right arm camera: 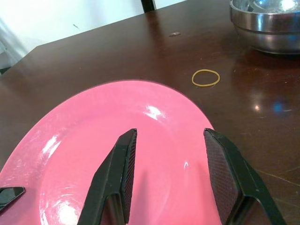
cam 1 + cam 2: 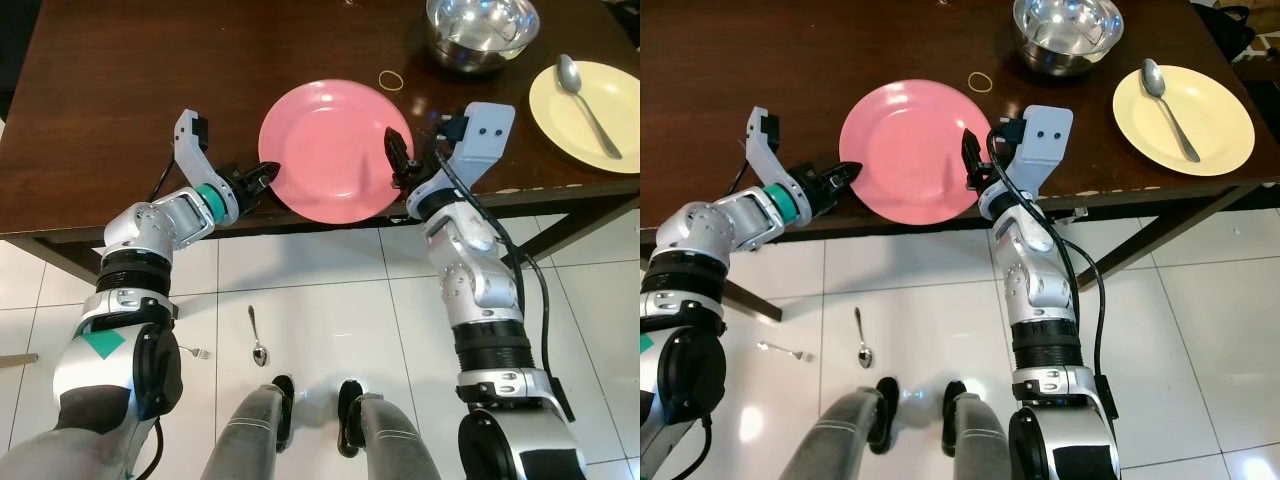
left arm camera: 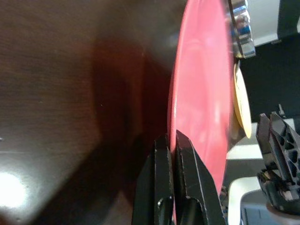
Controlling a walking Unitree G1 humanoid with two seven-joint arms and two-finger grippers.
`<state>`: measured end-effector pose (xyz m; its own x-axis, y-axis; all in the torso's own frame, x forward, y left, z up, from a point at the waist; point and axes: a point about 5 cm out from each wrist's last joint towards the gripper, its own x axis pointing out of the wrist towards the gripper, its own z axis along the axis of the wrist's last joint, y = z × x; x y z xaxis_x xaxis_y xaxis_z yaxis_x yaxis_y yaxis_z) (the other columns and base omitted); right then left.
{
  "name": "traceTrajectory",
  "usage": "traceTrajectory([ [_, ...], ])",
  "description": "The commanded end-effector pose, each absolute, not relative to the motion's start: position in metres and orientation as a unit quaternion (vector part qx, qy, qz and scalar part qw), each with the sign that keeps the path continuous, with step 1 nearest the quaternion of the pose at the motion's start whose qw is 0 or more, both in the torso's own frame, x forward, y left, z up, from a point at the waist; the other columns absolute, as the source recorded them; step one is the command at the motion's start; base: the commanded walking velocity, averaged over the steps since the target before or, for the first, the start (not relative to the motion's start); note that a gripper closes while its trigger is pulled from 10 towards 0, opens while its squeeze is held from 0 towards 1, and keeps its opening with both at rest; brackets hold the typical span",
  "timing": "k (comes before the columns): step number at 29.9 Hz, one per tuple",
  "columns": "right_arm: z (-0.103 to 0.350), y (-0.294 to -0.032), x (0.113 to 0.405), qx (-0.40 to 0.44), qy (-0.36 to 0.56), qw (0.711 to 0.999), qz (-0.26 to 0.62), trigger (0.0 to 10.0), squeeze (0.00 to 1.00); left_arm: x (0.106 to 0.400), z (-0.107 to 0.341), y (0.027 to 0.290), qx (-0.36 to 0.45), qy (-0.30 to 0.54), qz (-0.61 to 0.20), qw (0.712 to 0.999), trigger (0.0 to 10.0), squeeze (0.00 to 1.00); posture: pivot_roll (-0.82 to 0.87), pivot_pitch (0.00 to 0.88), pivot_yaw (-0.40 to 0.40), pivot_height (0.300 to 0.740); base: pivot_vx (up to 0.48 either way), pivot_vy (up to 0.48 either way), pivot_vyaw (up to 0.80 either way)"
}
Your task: Setting the table
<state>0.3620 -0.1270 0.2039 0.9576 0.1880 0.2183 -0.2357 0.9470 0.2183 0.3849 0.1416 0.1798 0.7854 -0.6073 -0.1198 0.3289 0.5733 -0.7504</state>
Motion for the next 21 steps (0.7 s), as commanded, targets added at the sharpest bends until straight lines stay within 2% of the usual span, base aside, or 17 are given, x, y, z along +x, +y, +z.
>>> traceTrajectory([
  [1,0.198,-0.126,0.362,0.123,-0.087,0.982,0.109,10.0,0.00,0.379,0.158,0.141,-0.382,0.227,-0.254,0.859,0.0,0.00,0.16,0.246,0.064,0.740,0.000,0.000,0.00],
  [6,0.198,-0.125,0.362,0.124,-0.088,0.982,0.111,10.0,0.00,0.379,0.160,0.142,-0.398,0.213,-0.253,0.856,0.0,0.00,0.16,0.237,0.057,0.740,0.000,0.000,0.00],
  [9,0.203,-0.124,0.361,0.129,-0.096,0.980,0.117,10.0,0.00,0.380,0.175,0.148,-0.417,0.160,-0.260,0.856,0.0,0.00,0.17,0.226,0.051,0.740,0.000,0.000,0.00],
  [10,0.206,-0.123,0.361,0.136,-0.103,0.978,0.123,10.0,0.00,0.381,0.184,0.153,-0.422,0.130,-0.254,0.861,10.0,0.00,0.17,0.221,0.048,0.740,0.000,0.000,0.00],
  [12,0.211,-0.122,0.360,0.147,-0.111,0.974,0.130,10.0,0.00,0.382,0.192,0.159,-0.423,0.106,-0.246,0.866,10.0,0.00,0.17,0.221,0.048,0.740,0.000,0.000,0.00],
  [14,0.222,-0.120,0.359,0.194,-0.129,0.961,0.149,10.0,0.00,0.380,0.206,0.174,-0.432,0.058,-0.234,0.869,10.0,0.00,0.18,0.208,0.043,0.740,0.000,0.000,0.00],
  [17,0.228,-0.119,0.359,0.217,-0.139,0.953,0.161,10.0,0.00,0.377,0.213,0.179,-0.439,0.038,-0.236,0.866,10.0,0.00,0.18,0.208,0.043,0.740,0.000,0.000,0.00],
  [20,0.253,-0.116,0.356,0.302,-0.170,0.916,0.203,10.0,0.00,0.365,0.242,0.191,-0.465,-0.043,-0.270,0.842,10.0,0.00,0.18,0.176,0.042,0.740,0.000,0.000,0.00],
  [21,0.253,-0.116,0.356,0.302,-0.170,0.916,0.203,10.0,0.00,0.365,0.242,0.191,-0.465,-0.043,-0.270,0.842,10.0,0.00,0.18,0.176,0.042,0.740,0.000,0.000,0.00],
])
